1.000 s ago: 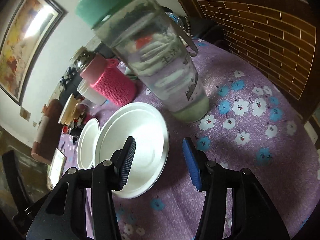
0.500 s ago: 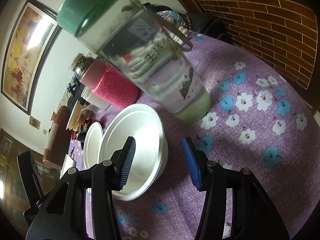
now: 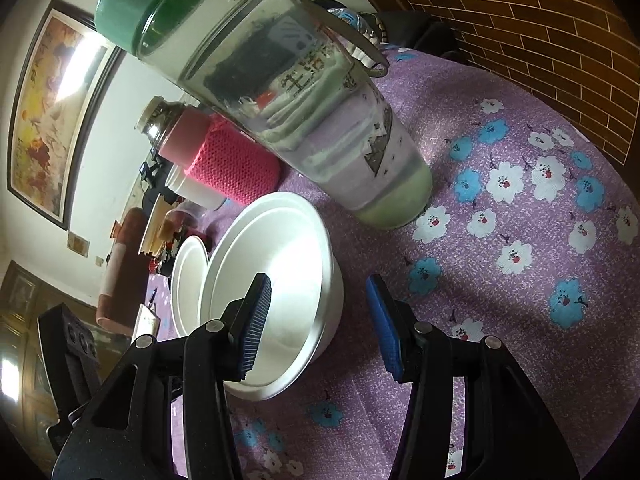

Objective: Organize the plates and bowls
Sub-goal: 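Close both grippers on the rim of the second white foam bowl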

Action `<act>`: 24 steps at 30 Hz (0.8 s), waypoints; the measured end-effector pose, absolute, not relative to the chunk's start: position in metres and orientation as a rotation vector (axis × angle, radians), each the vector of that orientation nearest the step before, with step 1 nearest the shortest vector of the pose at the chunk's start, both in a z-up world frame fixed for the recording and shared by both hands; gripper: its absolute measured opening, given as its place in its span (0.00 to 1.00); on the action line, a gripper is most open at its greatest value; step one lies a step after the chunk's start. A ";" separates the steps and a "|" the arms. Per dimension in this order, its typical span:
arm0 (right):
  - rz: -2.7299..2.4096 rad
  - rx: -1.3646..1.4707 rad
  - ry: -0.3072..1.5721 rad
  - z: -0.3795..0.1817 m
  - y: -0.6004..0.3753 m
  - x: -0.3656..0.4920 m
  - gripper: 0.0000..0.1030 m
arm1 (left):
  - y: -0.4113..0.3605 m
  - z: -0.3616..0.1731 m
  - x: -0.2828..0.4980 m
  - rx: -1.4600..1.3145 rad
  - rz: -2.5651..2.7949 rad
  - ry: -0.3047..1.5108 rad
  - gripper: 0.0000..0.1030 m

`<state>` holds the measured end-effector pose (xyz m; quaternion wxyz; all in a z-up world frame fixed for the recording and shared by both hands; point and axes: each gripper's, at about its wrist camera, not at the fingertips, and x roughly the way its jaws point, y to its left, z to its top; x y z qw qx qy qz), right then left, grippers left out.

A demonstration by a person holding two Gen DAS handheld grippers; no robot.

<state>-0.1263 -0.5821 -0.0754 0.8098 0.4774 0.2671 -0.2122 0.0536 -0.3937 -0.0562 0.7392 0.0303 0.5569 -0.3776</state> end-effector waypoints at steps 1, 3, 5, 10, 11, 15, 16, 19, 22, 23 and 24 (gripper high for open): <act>-0.446 1.027 0.572 -0.076 -0.582 -0.126 0.47 | -0.395 -0.058 0.053 0.072 -0.828 1.221 0.71; -0.427 1.048 0.579 -0.081 -0.582 -0.123 0.47 | -0.395 -0.061 0.054 0.074 -0.824 1.218 0.71; -0.430 1.057 0.583 -0.084 -0.582 -0.122 0.47 | -0.395 -0.064 0.055 0.069 -0.817 1.218 0.69; -0.440 1.049 0.580 -0.087 -0.582 -0.118 0.47 | -0.398 -0.063 0.051 0.138 -0.763 1.123 0.62; -0.432 1.056 0.584 -0.089 -0.583 -0.117 0.47 | -0.398 -0.064 0.051 0.140 -0.766 1.124 0.56; -0.426 1.082 0.605 -0.097 -0.584 -0.113 0.31 | -0.399 -0.070 0.052 0.151 -0.777 1.146 0.39; -0.434 1.076 0.610 -0.097 -0.584 -0.112 0.27 | -0.400 -0.071 0.052 0.146 -0.786 1.151 0.36; -0.431 1.074 0.595 -0.095 -0.585 -0.112 0.18 | -0.400 -0.071 0.050 0.132 -0.818 1.157 0.23; -0.426 1.067 0.594 -0.094 -0.584 -0.111 0.13 | -0.403 -0.070 0.044 0.146 -0.844 1.148 0.13; -0.429 1.068 0.594 -0.093 -0.584 -0.112 0.12 | -0.405 -0.069 0.043 0.153 -0.846 1.138 0.13; -0.430 1.067 0.594 -0.093 -0.583 -0.116 0.12 | -0.405 -0.068 0.041 0.156 -0.847 1.133 0.13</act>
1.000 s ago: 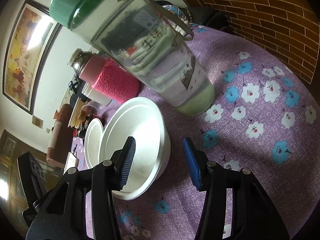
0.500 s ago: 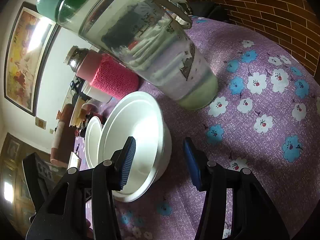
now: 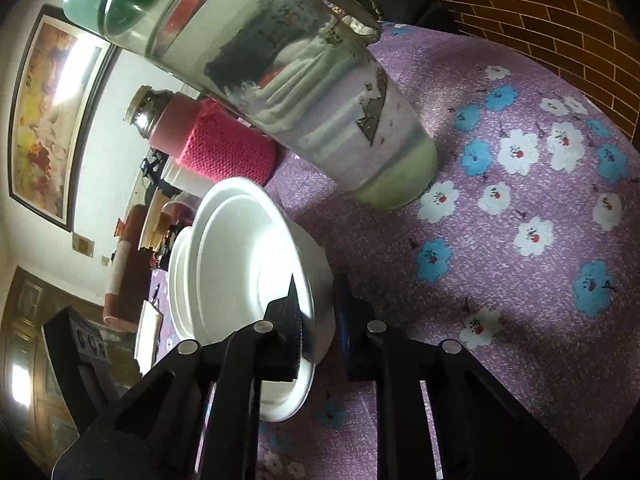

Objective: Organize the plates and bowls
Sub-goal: 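Close both grippers on the rim of the second white foam bowl, then lift the second white bowl and carry it to the plate stack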

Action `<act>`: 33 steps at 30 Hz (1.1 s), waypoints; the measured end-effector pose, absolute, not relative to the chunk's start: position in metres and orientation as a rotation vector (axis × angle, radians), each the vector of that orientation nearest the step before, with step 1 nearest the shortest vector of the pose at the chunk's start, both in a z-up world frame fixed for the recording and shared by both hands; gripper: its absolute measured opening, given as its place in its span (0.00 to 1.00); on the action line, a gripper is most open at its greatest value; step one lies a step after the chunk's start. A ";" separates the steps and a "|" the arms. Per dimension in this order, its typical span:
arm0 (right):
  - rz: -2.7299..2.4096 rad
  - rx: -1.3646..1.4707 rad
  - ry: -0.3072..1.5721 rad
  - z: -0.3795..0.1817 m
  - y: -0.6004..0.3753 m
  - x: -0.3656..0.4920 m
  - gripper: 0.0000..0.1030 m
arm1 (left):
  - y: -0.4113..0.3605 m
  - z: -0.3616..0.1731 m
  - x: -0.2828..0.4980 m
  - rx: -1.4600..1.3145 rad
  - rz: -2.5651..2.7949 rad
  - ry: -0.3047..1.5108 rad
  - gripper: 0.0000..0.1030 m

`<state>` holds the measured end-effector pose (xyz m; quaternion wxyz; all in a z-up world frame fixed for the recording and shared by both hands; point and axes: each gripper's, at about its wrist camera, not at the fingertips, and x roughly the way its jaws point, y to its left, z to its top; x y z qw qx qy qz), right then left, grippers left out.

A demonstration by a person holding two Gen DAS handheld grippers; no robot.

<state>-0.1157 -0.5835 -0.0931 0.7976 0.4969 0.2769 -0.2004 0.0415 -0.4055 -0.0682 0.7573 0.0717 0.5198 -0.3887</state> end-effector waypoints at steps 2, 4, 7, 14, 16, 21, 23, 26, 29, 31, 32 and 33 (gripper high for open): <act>-0.429 1.074 0.590 -0.093 -0.584 -0.118 0.12 | -0.406 -0.067 0.040 0.156 -0.853 1.128 0.13; -0.424 1.080 0.585 -0.092 -0.584 -0.123 0.12 | -0.404 -0.064 0.037 0.161 -0.854 1.116 0.13; -0.416 1.096 0.577 -0.089 -0.585 -0.127 0.12 | -0.402 -0.059 0.031 0.172 -0.857 1.095 0.13; -0.363 1.100 0.587 -0.083 -0.570 -0.128 0.12 | -0.375 -0.050 0.026 0.150 -0.827 1.067 0.13; -0.350 1.073 0.592 -0.079 -0.558 -0.126 0.12 | -0.363 -0.049 0.025 0.145 -0.805 1.058 0.13; -0.327 0.986 0.616 -0.070 -0.521 -0.119 0.12 | -0.323 -0.048 0.024 0.116 -0.750 1.055 0.13; -0.307 0.967 0.627 -0.069 -0.503 -0.115 0.12 | -0.307 -0.047 0.022 0.111 -0.722 1.041 0.13; -0.269 0.915 0.642 -0.065 -0.471 -0.104 0.12 | -0.271 -0.046 0.021 0.096 -0.668 1.027 0.13; -0.227 0.861 0.651 -0.061 -0.437 -0.091 0.13 | -0.239 -0.044 0.023 0.073 -0.615 1.030 0.13; -0.183 0.846 0.662 -0.062 -0.416 -0.082 0.13 | -0.214 -0.040 0.023 0.057 -0.582 1.015 0.13; -0.165 0.843 0.666 -0.062 -0.409 -0.079 0.13 | -0.203 -0.038 0.023 0.052 -0.568 1.010 0.13; -0.140 0.841 0.672 -0.063 -0.399 -0.075 0.13 | -0.189 -0.036 0.023 0.048 -0.551 1.005 0.13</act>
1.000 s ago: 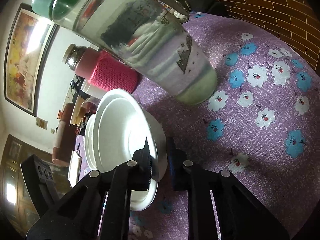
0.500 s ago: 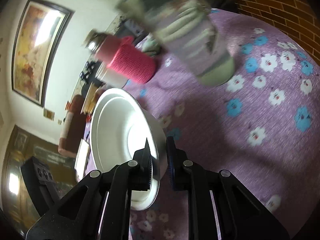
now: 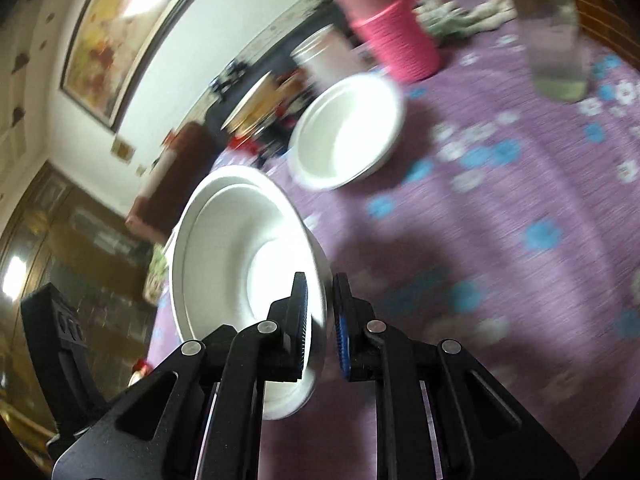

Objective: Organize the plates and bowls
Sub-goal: 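Lift the second white bowl and carry it to the plate stack, then lower the second white bowl onto the stack and open both grippers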

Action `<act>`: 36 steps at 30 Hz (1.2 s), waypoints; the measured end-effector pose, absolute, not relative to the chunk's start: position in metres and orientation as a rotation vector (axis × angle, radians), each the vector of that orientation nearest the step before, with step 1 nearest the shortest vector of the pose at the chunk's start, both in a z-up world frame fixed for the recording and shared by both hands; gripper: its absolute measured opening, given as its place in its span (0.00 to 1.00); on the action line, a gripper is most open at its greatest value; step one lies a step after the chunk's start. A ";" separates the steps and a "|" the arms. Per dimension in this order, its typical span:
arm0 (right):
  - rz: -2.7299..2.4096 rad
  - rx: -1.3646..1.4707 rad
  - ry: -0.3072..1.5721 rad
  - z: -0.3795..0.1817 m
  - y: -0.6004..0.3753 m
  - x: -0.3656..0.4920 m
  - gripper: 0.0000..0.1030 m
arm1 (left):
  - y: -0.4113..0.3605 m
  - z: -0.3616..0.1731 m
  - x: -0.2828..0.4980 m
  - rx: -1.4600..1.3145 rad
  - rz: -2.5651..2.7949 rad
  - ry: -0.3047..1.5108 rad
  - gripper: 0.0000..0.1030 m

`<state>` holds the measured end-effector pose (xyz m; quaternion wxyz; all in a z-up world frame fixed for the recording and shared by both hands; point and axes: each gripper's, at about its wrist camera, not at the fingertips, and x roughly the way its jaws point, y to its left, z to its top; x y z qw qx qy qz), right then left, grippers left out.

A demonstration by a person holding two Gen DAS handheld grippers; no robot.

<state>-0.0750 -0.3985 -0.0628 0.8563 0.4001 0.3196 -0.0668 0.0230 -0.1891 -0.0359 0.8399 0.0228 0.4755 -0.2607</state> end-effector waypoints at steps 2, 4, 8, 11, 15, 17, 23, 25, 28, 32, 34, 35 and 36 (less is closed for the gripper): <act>-0.091 0.825 0.686 -0.062 -0.375 -0.065 0.13 | -0.165 -0.031 0.020 0.038 -0.529 0.988 0.13; -0.052 0.812 0.693 -0.061 -0.355 -0.057 0.13 | -0.141 -0.025 0.015 0.036 -0.501 0.970 0.13; 0.034 0.804 0.717 -0.059 -0.315 -0.040 0.13 | -0.094 -0.013 0.006 0.016 -0.448 0.929 0.13; 0.100 0.779 0.737 -0.055 -0.278 -0.026 0.13 | -0.061 -0.004 -0.001 0.013 -0.394 0.898 0.13; 0.190 0.752 0.762 -0.049 -0.233 -0.006 0.13 | -0.016 0.005 -0.004 -0.004 -0.310 0.858 0.13; 0.230 0.729 0.774 -0.045 -0.208 0.006 0.13 | 0.004 0.008 -0.004 -0.023 -0.279 0.844 0.13; 0.318 0.661 0.801 -0.042 -0.153 0.028 0.13 | 0.054 0.010 0.001 -0.089 -0.206 0.832 0.13; 0.337 0.653 0.806 -0.043 -0.141 0.034 0.13 | 0.064 0.009 0.001 -0.099 -0.190 0.829 0.13; 0.357 0.643 0.815 -0.045 -0.126 0.041 0.13 | 0.074 0.007 0.002 -0.110 -0.175 0.827 0.13; 0.368 0.630 0.833 -0.049 -0.111 0.046 0.13 | 0.082 0.002 0.002 -0.120 -0.156 0.831 0.13; 0.367 0.619 0.839 -0.050 -0.104 0.043 0.13 | 0.085 -0.001 0.003 -0.123 -0.145 0.840 0.13; 0.366 0.611 0.846 -0.051 -0.101 0.044 0.13 | 0.086 -0.003 0.005 -0.122 -0.140 0.844 0.13; 0.364 0.607 0.851 -0.053 -0.098 0.043 0.13 | 0.088 -0.006 0.006 -0.124 -0.134 0.850 0.13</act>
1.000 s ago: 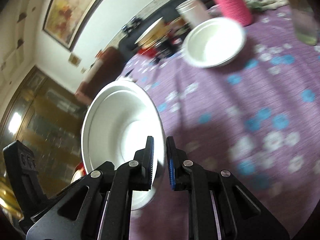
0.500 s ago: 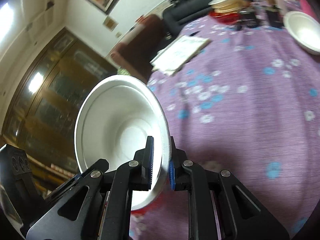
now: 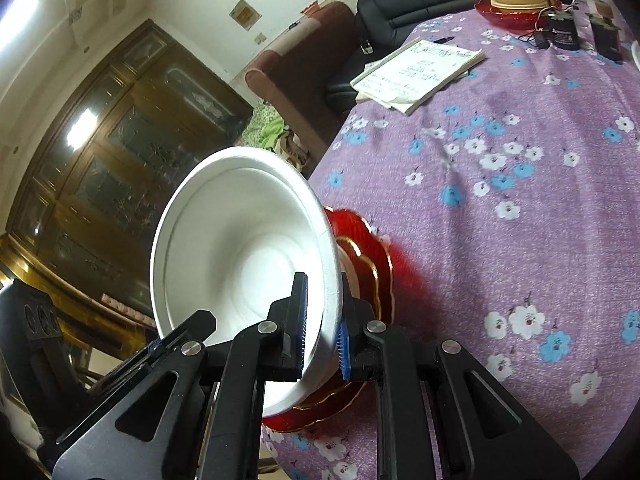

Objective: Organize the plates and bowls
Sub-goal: 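Lower the second white bowl onto the stack and open both grippers, then move both grippers toward the white foam plate beside the pink sleeve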

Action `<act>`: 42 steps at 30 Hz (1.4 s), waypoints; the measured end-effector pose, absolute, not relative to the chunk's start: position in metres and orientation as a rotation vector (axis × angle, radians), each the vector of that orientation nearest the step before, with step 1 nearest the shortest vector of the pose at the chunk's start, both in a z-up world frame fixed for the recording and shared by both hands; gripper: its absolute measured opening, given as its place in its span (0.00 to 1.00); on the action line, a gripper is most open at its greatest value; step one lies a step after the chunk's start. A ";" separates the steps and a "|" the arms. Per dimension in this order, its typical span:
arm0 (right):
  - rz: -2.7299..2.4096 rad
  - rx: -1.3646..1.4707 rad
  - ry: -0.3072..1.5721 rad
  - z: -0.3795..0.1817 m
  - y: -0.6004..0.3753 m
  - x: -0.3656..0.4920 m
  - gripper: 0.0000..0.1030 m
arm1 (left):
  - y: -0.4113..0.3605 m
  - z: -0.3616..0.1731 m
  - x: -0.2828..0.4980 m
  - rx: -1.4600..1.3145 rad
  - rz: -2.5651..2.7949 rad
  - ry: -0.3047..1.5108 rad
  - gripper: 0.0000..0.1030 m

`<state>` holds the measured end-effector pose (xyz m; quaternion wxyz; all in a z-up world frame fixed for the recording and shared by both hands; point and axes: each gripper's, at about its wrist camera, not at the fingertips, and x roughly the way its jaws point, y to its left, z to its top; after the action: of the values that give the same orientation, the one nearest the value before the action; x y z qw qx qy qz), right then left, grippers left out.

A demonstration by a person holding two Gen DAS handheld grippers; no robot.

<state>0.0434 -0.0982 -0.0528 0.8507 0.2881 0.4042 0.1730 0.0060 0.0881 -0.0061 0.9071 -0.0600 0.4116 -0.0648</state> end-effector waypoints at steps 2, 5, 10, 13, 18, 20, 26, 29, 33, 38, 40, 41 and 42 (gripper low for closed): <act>0.360 0.590 0.853 -0.055 -0.093 0.044 0.13 | 0.093 -0.011 0.008 -0.137 -0.130 0.865 0.13; 0.353 0.564 0.857 -0.058 -0.087 0.044 0.13 | 0.099 -0.018 0.010 -0.150 -0.116 0.884 0.14; 0.312 0.487 0.838 -0.059 -0.080 0.044 0.14 | 0.112 -0.020 0.011 -0.166 -0.068 0.882 0.14; 0.293 0.458 0.797 -0.056 -0.087 0.040 0.14 | 0.119 -0.015 0.011 -0.168 -0.031 0.862 0.14; 0.250 0.481 0.723 -0.049 -0.124 0.033 0.14 | 0.119 -0.003 0.008 -0.129 0.013 0.818 0.16; 0.208 0.485 0.713 -0.049 -0.144 0.031 0.14 | 0.120 0.005 0.006 -0.108 0.053 0.785 0.17; 0.072 0.583 0.677 -0.052 -0.224 0.023 0.14 | 0.087 0.040 -0.005 -0.042 0.086 0.635 0.25; 0.008 0.629 0.661 -0.051 -0.264 0.015 0.14 | 0.043 0.053 -0.004 0.005 -0.027 0.609 0.63; -0.097 0.674 0.614 -0.042 -0.325 -0.003 0.14 | -0.047 0.054 0.016 0.032 -0.304 0.685 0.71; -0.222 0.742 0.556 -0.031 -0.413 -0.023 0.41 | -0.171 0.031 0.062 0.104 -0.473 0.797 0.71; -0.269 0.765 0.545 -0.027 -0.446 -0.026 0.41 | -0.213 0.020 0.085 0.122 -0.487 0.818 0.71; -0.288 0.781 0.549 -0.027 -0.465 -0.024 0.41 | -0.229 0.013 0.093 0.134 -0.482 0.830 0.71; -0.296 0.793 0.550 -0.027 -0.475 -0.025 0.41 | -0.250 0.003 0.105 0.151 -0.476 0.853 0.71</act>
<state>-0.0247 -0.4751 -0.0269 0.8753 0.3800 0.2633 -0.1418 0.1052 -0.2502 0.0034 0.8804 0.0727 0.4093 -0.2282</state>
